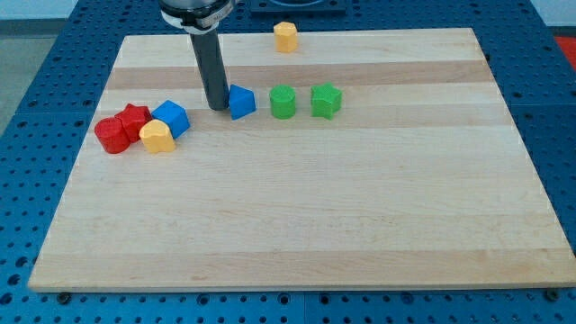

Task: Point your arm to the yellow heart

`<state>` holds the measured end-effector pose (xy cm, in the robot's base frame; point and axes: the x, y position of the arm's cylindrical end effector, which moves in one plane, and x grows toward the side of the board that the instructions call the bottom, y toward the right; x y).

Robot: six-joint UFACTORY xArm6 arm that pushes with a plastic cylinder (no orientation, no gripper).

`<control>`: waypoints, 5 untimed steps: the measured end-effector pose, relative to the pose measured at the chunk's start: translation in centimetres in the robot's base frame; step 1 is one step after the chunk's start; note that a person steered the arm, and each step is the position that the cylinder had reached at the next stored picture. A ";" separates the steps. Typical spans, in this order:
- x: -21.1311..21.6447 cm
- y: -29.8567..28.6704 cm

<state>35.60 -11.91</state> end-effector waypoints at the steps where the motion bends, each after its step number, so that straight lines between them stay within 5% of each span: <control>1: 1.8 -2.3; 5: 10.6 -3.4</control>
<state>46.25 -15.33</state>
